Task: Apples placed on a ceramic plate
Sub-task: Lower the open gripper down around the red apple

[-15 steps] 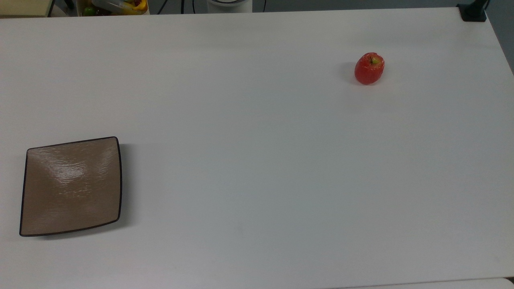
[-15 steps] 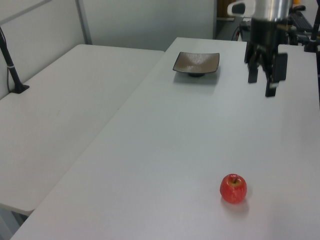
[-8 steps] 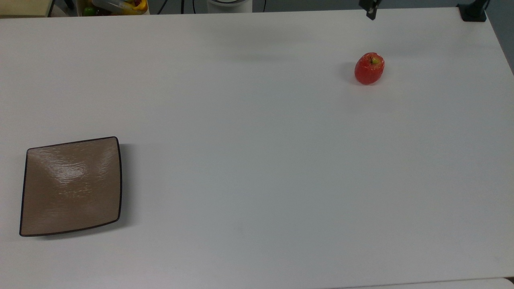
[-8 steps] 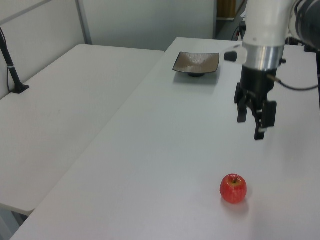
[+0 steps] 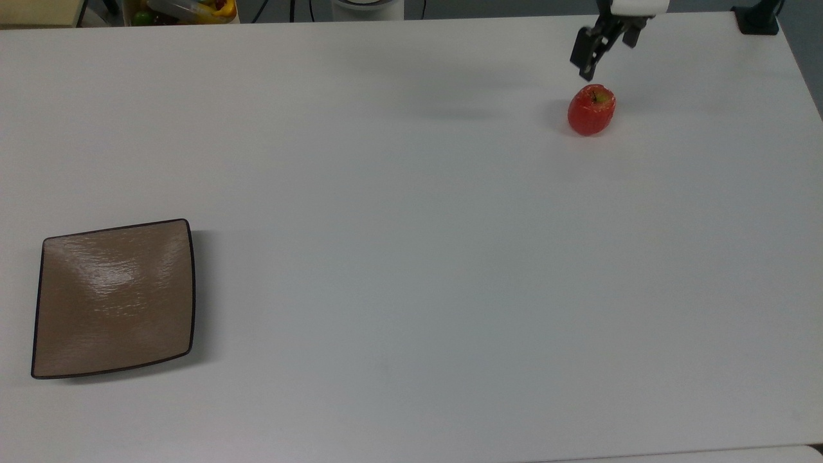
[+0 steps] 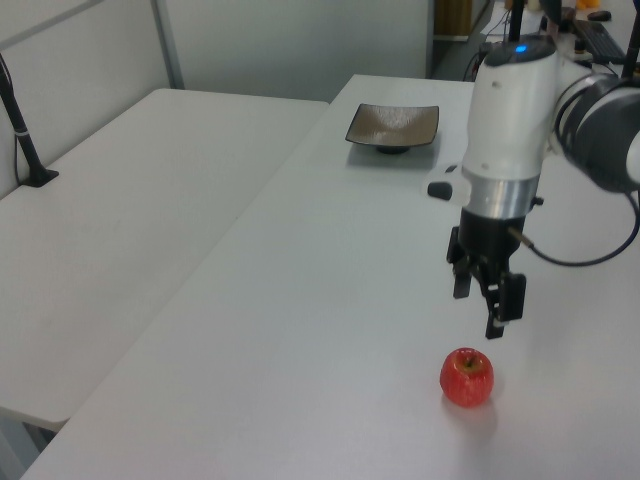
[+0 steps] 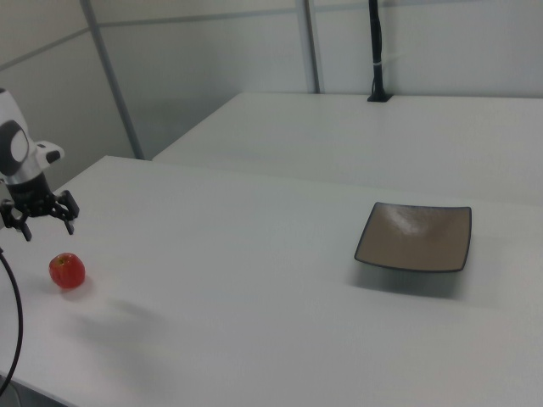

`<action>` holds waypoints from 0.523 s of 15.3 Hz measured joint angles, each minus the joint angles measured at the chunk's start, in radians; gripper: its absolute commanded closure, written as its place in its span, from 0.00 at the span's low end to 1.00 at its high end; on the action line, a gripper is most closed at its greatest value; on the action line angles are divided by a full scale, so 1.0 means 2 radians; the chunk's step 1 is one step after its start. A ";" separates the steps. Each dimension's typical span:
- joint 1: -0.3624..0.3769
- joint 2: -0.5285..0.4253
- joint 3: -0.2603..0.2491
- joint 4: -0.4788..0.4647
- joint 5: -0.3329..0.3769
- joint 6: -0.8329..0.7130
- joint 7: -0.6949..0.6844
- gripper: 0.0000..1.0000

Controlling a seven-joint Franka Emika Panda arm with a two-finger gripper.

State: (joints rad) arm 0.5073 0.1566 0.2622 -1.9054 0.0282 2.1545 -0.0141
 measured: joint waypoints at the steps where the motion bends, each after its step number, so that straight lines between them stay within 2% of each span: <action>1: 0.001 0.012 0.000 0.000 -0.007 0.008 0.000 0.00; 8: 0.007 0.066 0.000 0.000 -0.029 0.037 0.000 0.00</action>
State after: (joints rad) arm 0.5211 0.2895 0.2626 -1.9064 -0.0289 2.2278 -0.0143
